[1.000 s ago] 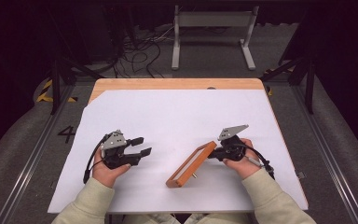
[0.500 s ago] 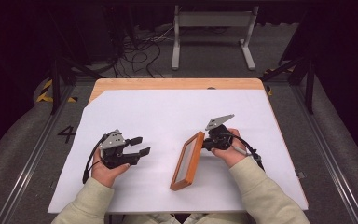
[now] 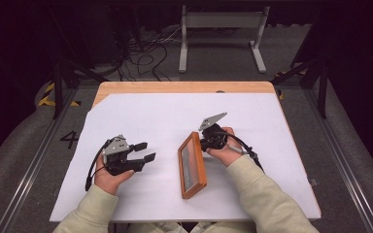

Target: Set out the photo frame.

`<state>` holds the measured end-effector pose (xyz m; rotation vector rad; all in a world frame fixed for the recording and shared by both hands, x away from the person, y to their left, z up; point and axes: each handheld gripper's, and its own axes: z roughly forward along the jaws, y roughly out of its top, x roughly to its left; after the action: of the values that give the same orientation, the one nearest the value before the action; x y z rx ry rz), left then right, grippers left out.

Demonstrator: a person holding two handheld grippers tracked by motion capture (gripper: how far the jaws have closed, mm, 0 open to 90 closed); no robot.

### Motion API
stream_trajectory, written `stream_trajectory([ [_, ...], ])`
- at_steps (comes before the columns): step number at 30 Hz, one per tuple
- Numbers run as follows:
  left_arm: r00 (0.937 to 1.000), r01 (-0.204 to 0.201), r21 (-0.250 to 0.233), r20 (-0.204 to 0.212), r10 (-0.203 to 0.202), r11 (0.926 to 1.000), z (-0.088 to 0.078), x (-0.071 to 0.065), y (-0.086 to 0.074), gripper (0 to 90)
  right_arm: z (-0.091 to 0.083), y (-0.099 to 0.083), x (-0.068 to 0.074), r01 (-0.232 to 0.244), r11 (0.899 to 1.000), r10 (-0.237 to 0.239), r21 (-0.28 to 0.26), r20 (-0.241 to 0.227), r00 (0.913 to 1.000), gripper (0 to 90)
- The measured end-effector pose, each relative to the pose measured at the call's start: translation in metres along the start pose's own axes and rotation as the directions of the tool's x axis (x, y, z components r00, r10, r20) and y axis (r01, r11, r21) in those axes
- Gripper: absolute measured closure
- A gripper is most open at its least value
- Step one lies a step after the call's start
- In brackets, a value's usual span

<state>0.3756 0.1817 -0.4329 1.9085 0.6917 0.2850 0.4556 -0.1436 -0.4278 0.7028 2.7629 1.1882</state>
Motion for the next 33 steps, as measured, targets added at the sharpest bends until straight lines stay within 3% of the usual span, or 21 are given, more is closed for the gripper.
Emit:
stream_trajectory([
  [10,1.0000,-0.001,0.003,-0.003,0.001,1.0000,0.001,0.000,0.000,44.6,0.010,0.002,-0.002,-0.010,1.000,0.009,-0.018,-0.034,0.9994,90.0],
  [13,1.0000,0.000,-0.001,-0.003,0.000,1.0000,0.000,0.000,0.000,44.5,0.007,0.002,-0.001,-0.015,1.000,0.015,-0.010,-0.002,0.9999,90.0],
  [15,1.0000,0.004,0.000,-0.004,-0.004,1.0000,-0.001,0.000,0.000,44.5,0.000,0.001,-0.001,-0.032,0.999,0.031,0.008,0.043,0.9986,90.0],
  [19,1.0000,0.005,-0.002,-0.008,-0.005,1.0000,-0.002,0.001,0.000,44.3,-0.016,0.000,0.001,-0.062,0.998,0.063,-0.010,0.089,0.9940,83.0],
  [20,0.9999,0.002,-0.006,-0.012,-0.002,1.0000,-0.002,0.001,0.000,44.3,-0.026,0.000,0.003,-0.055,0.998,0.057,-0.023,0.104,0.9929,78.6],
  [24,0.9999,0.004,-0.003,-0.012,-0.004,1.0000,-0.003,0.001,0.000,44.3,-0.039,0.000,0.007,-0.046,0.998,0.050,-0.032,0.127,0.9907,70.3],
  [33,0.9999,0.007,-0.001,-0.008,-0.007,1.0000,-0.003,0.001,0.000,44.0,-0.075,0.004,0.025,-0.062,0.996,0.070,-0.056,0.143,0.9872,46.0],
])
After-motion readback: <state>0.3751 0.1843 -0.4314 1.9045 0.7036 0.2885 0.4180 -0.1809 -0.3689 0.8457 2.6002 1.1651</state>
